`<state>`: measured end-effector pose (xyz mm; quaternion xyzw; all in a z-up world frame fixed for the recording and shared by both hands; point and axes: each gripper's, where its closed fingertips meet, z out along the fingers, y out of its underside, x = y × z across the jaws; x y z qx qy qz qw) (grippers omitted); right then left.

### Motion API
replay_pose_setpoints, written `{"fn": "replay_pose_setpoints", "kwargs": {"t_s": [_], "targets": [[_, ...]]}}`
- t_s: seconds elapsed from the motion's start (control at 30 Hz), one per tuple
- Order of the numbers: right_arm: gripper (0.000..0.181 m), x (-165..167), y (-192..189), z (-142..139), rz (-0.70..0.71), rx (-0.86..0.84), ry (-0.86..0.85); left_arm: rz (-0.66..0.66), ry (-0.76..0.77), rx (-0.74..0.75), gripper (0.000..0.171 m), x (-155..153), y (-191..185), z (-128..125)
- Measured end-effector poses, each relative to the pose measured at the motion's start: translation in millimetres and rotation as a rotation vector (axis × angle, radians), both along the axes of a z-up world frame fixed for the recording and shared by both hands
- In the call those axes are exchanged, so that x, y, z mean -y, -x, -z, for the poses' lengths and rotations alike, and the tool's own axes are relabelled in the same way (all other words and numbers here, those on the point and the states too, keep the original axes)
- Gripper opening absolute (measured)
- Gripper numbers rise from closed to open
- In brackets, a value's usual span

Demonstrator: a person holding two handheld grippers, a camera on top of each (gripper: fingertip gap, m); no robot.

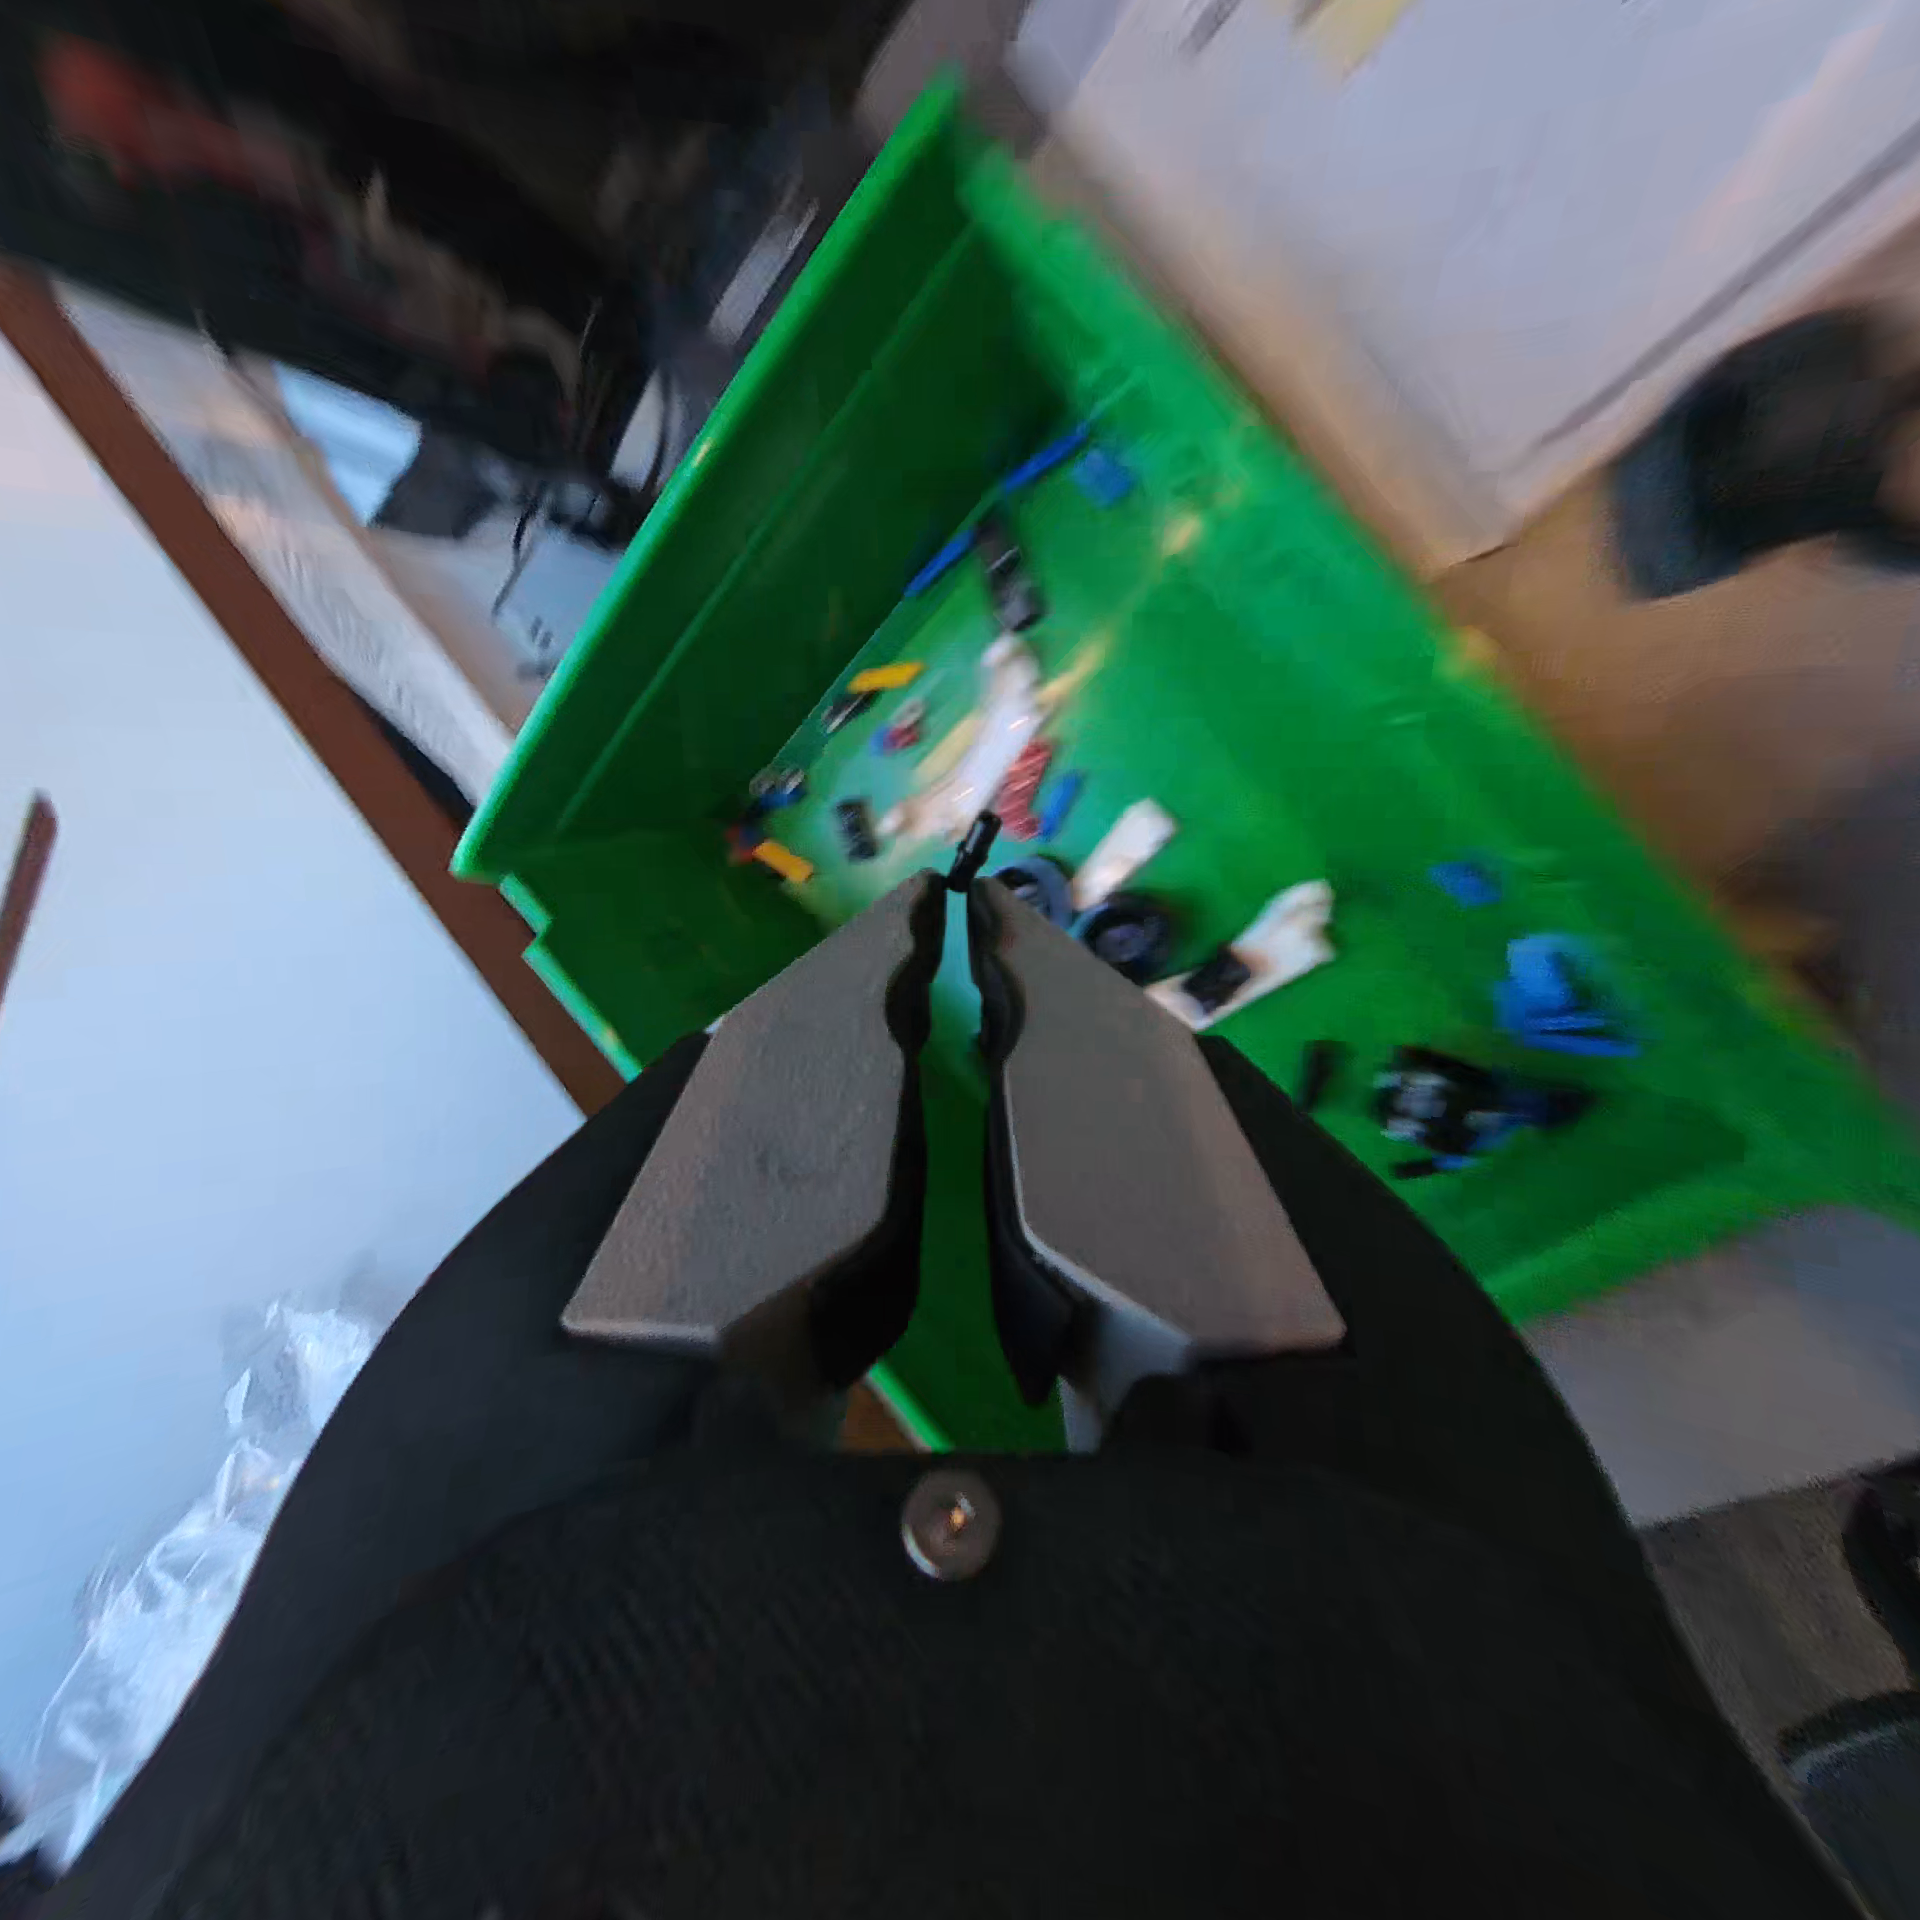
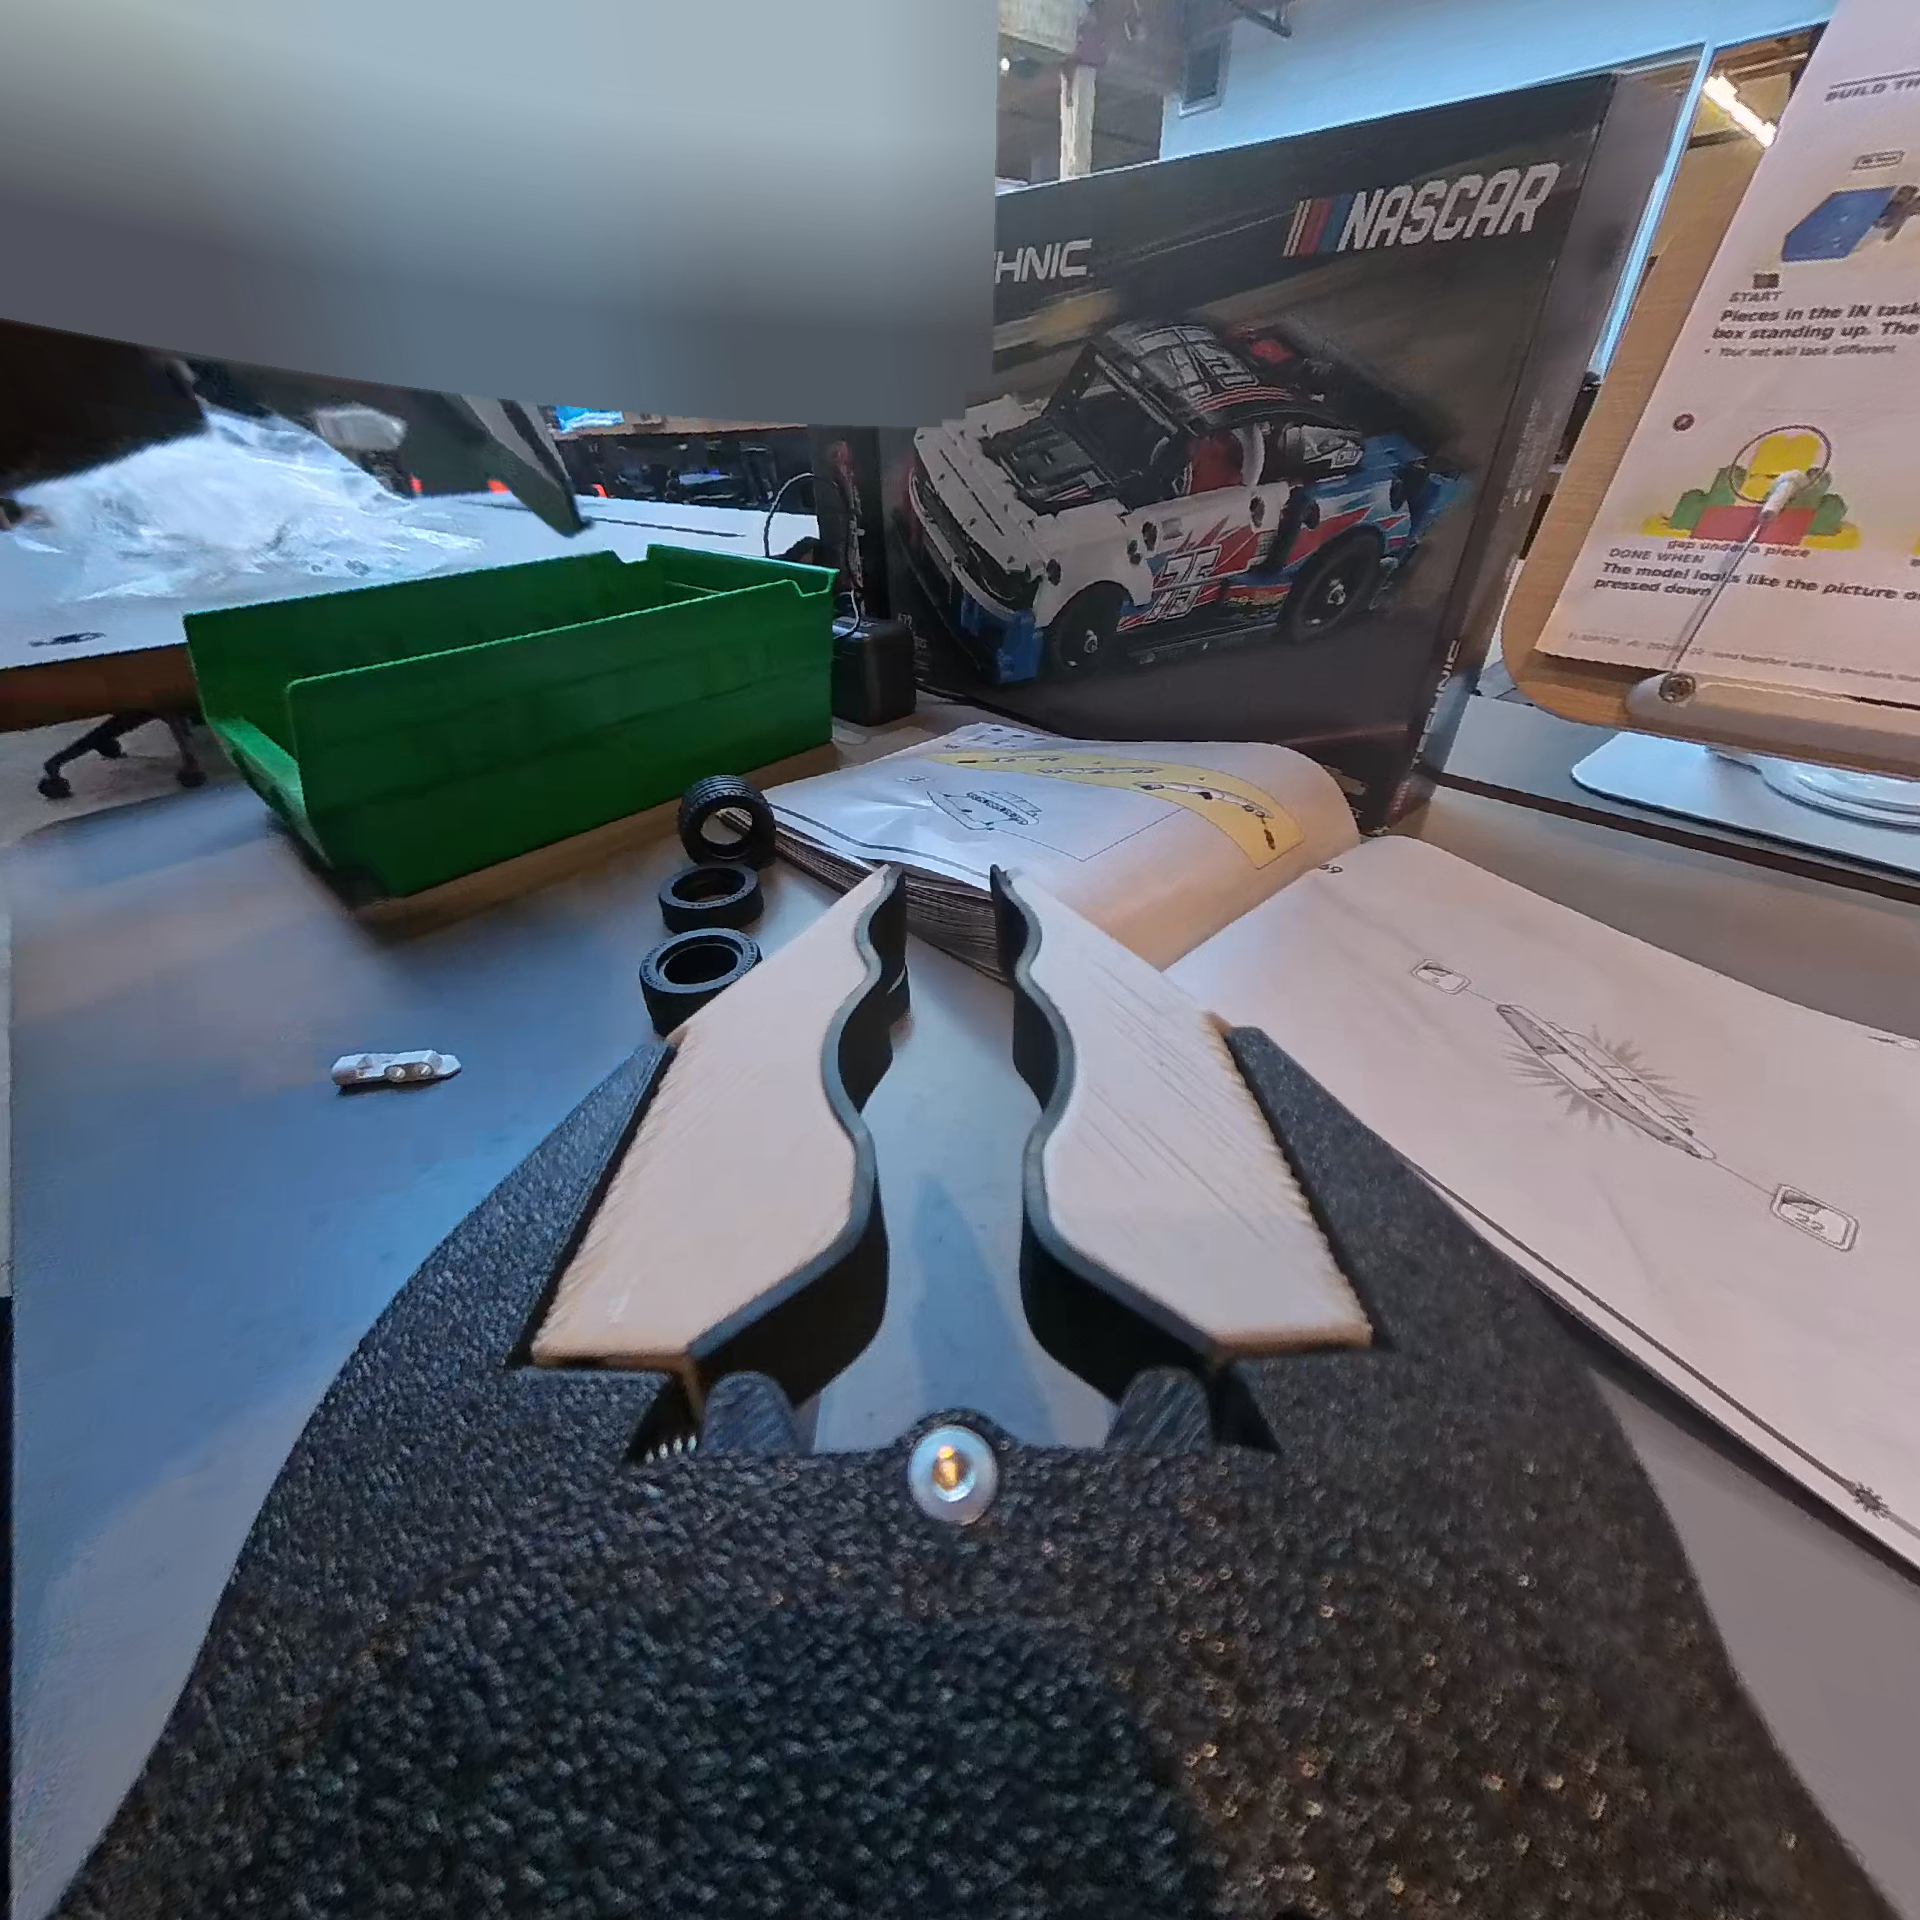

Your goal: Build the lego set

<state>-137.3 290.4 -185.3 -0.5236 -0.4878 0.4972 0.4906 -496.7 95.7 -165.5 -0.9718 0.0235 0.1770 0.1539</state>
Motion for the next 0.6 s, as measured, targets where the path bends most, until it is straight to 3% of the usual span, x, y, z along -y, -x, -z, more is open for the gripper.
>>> {"fn": "replay_pose_setpoints", "kwargs": {"t_s": [0.07,0.13,0.27,0.43,0.6], "targets": [[0.016,0,-1,0,0.002,-0.002,0.002,0.114,-0.071,0.032,0.001,-18,-60,-13],[0.016,1,-1,-1,0.001,-0.002,-0.005,0.227,-0.124,0.080,0.001,-36,-125,-6],[0.016,7,-1,-1,-0.007,0.004,-0.031,0.364,-0.109,0.271,0.001,-51,-236,55],[0.015,13,-4,-1,-0.018,0.008,-0.055,0.354,0.035,0.302,0.002,-39,-258,129],[0.015,16,-3,0,-0.024,0.017,-0.075,0.319,-0.007,0.369,0.014,-40,-259,130]]}}
